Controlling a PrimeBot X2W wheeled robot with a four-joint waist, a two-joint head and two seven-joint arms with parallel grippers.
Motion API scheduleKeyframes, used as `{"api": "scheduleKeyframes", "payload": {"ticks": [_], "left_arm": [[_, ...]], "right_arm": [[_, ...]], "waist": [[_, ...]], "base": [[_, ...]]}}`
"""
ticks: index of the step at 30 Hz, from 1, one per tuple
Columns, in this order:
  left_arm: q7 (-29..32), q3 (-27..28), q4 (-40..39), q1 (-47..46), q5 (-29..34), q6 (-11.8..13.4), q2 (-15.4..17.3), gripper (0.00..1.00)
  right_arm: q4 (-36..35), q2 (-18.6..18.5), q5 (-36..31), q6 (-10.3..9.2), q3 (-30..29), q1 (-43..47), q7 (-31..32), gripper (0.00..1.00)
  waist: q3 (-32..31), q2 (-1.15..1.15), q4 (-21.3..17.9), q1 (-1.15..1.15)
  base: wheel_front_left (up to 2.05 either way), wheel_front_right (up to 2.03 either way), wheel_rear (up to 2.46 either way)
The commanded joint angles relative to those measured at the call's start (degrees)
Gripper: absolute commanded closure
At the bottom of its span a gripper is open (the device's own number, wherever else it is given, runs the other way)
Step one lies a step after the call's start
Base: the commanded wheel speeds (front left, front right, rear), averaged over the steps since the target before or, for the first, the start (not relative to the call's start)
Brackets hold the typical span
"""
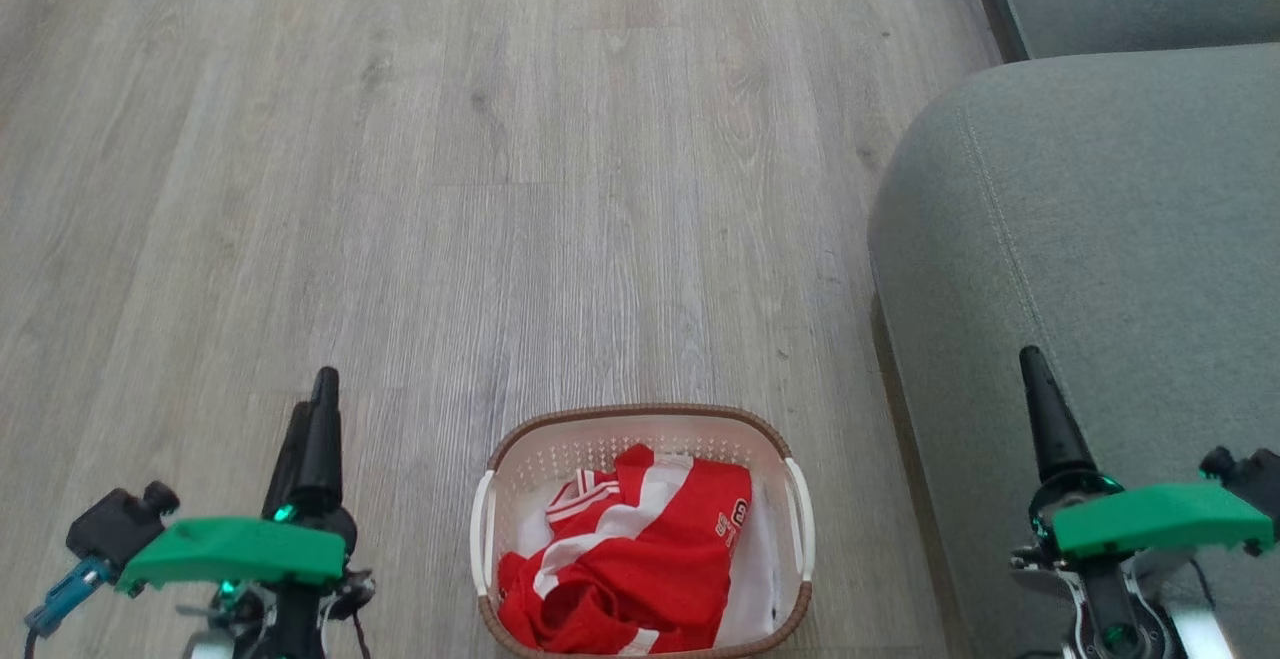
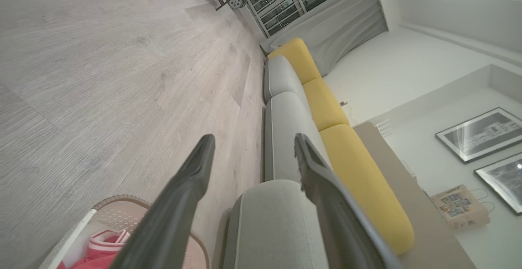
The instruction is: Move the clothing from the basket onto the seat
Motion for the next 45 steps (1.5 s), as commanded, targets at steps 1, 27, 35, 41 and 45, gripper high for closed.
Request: {"api": "scheduleKeyframes", "payload": {"ticks": [1,27,35,41,45], "left_arm": [[-0.6,0.6,-2.5,-2.7,2.3,-0.2,1.0,0.0],[-4.8,-1.5,-4.3,-2.9,25.0,0.8,1.4,0.0],[-6.1,-2.1,-4.7,-3.1,30.8,0.9,1.5,0.0],[-7.1,-2.5,-5.4,-3.2,34.8,1.0,1.5,0.0],[-8.0,-2.7,-5.9,-3.3,38.3,1.1,1.5,0.0]], "right_arm": [[-2.8,-1.1,-2.2,0.0,0.8,-2.0,-0.8,0.0],[-5.0,-1.2,-25.4,-0.01,2.9,-1.3,-5.1,0.0],[-5.5,-1.2,-31.1,-0.01,3.3,-1.3,-6.4,0.0],[-6.0,-1.2,-35.0,-0.01,3.6,-1.1,-7.4,0.0],[-6.4,-1.2,-38.2,-0.01,4.0,-1.1,-8.3,0.0]], "waist": [[0.0,0.0,0.0,0.0],[-0.1,0.0,0.3,0.0],[-0.1,0.0,0.4,0.0],[-0.1,0.0,0.5,0.0],[-0.2,0.0,0.6,0.0]], "base": [[0.0,0.0,0.0],[0.0,0.0,0.0],[0.0,0.0,0.0],[0.0,0.0,0.0],[0.0,0.0,0.0]]}}
